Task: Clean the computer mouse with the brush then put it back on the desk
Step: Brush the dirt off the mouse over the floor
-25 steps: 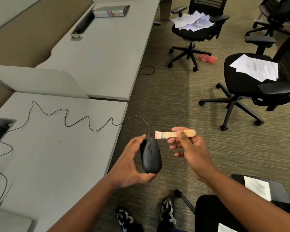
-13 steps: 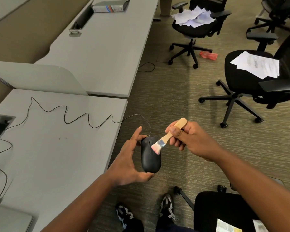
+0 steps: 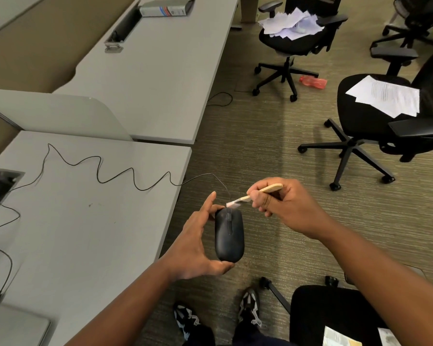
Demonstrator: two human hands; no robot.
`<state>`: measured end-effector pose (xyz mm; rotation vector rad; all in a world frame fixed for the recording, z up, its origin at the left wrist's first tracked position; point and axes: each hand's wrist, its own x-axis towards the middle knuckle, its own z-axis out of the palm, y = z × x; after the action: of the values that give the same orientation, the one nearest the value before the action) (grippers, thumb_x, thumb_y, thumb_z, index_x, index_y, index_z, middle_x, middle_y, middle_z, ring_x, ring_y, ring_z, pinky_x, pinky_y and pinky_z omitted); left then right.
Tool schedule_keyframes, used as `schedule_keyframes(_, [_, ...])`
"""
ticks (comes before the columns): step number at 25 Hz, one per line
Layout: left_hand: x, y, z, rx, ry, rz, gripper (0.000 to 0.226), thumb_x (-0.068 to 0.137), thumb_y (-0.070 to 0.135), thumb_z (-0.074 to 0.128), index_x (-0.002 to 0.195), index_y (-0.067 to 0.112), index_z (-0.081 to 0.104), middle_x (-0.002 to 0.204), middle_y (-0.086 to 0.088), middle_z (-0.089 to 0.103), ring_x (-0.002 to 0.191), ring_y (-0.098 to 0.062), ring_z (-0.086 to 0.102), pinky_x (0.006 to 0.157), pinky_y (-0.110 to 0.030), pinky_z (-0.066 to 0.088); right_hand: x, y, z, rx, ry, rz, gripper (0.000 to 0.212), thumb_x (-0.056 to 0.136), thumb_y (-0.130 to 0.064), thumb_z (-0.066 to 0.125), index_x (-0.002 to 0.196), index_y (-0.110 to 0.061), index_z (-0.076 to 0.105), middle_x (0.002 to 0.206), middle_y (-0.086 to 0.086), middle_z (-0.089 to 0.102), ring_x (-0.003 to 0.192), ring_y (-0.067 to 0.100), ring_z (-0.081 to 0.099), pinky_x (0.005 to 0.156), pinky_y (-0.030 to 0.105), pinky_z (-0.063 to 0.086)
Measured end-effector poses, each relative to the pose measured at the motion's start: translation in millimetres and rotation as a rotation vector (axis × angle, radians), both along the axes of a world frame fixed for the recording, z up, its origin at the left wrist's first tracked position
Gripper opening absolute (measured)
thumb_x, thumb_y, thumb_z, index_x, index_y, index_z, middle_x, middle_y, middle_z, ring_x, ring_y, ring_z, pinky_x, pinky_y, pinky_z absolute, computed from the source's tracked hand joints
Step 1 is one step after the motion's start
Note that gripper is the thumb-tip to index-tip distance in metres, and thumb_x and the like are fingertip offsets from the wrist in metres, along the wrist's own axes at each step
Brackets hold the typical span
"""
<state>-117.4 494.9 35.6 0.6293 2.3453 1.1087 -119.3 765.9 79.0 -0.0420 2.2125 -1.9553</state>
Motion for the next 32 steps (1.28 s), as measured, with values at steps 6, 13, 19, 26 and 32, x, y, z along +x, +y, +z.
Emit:
schedule_keyframes(6, [-1,-2,-2,-0.002,0.008,0.005,0.145,0.061,0.037,0.097,0.165,0.041,-0.004,0.154,0.027,0.037,0.145,-0.005,0.037,0.123,-0.034,0.033,-2,4,-6,0.086,-0.07,-0.07,0.013,0.098,-0.011,0.065,0.091,-0.013,0.076,0.08,0.018,0.073,0.067,0.015,0.064,0.062,0.031,0.053])
schedule_keyframes(13, [1,1,2,-0.022,0.013,-0.023,0.146,0.061,0.043,0.096,0.162,0.047,-0.01,0.153,0.029,0.034,0.146,-0.005,0.034,0.125,-0.043,0.031,-5,-5,-7,-0.081,-0.137,-0.183,0.01,0.098,-0.009,0.064,0.097,-0.001,0.069,0.083,0.017,0.076,0.071,0.019,0.066,0.063,0.028,0.056])
schedule_keyframes(19, [5,1,5,-0.04,0.049,-0.03,0.147,0.061,0.041,0.099,0.162,0.05,-0.007,0.157,0.025,0.034,0.15,-0.011,0.033,0.125,-0.05,0.03,-21,-8,-15,-0.059,-0.28,-0.195,0.014,0.099,-0.014,0.062,0.092,-0.005,0.07,0.073,0.009,0.072,0.063,0.015,0.061,0.056,0.027,0.049])
schedule_keyframes(26, [9,3,11,-0.056,0.08,-0.049,0.141,0.061,0.042,0.097,0.161,0.051,-0.002,0.156,0.031,0.035,0.15,-0.006,0.033,0.125,-0.051,0.028,-25,-16,-30,0.088,-0.167,-0.267,0.01,0.097,-0.016,0.067,0.091,-0.009,0.071,0.081,0.014,0.076,0.069,0.021,0.069,0.068,0.036,0.061])
schedule_keyframes(32, [9,2,13,-0.069,0.061,-0.042,0.141,0.062,0.043,0.096,0.159,0.054,-0.006,0.156,0.033,0.032,0.15,0.002,0.028,0.126,-0.049,0.026,-23,-6,-10,-0.021,-0.195,-0.284,0.013,0.096,-0.012,0.062,0.087,-0.007,0.069,0.067,0.006,0.07,0.058,0.014,0.058,0.051,0.026,0.045])
